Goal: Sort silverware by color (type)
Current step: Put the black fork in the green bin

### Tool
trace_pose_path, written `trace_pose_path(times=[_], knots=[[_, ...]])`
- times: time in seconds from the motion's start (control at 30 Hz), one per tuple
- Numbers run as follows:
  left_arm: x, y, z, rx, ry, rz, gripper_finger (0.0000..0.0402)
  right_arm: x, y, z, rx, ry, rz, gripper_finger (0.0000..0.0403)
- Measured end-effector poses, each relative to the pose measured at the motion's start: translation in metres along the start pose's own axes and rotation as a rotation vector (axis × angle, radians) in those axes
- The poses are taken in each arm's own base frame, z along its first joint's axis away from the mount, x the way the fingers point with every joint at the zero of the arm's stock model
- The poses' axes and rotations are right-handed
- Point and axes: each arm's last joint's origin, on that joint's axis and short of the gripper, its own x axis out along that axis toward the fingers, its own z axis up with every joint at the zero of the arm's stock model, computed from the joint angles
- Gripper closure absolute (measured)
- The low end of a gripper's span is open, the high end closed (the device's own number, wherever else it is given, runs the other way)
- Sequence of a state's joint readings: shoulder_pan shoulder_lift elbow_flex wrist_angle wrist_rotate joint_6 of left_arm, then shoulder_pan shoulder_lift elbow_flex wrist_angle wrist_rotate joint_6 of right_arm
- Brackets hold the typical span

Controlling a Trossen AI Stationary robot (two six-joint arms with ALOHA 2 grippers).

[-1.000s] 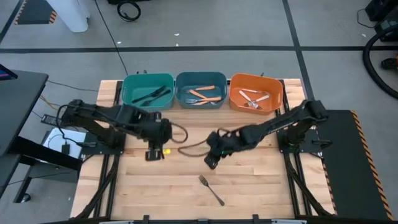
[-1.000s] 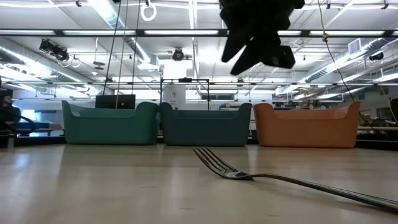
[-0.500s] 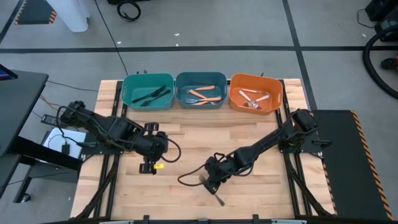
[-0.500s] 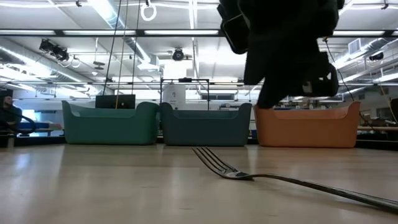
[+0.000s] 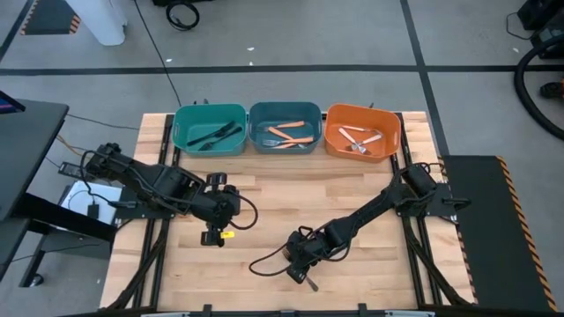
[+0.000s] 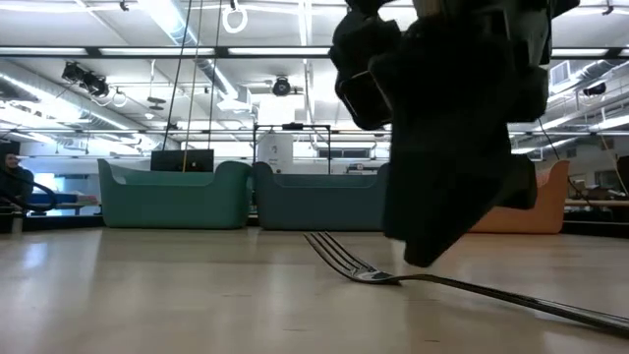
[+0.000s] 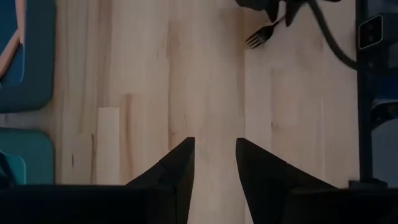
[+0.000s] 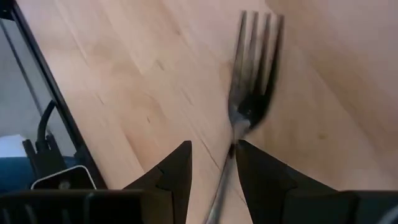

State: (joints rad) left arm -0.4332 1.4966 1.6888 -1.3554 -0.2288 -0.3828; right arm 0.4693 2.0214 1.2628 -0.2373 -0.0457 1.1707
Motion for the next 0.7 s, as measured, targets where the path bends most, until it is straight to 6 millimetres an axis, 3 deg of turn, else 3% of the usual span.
trace_pose_path(times=[0.5, 0.7], knots=[[0.0, -0.001, 0.002, -0.006, -0.026, -0.005, 0.0274, 0.01, -0.006, -0.001, 0.014, 0.047, -0.194, 0.0271], [0.0, -0.001, 0.004, -0.01, -0.042, -0.01, 0.0274, 0.011, -0.004, 0.0, -0.007, 0.013, -0.173, 0.0273]])
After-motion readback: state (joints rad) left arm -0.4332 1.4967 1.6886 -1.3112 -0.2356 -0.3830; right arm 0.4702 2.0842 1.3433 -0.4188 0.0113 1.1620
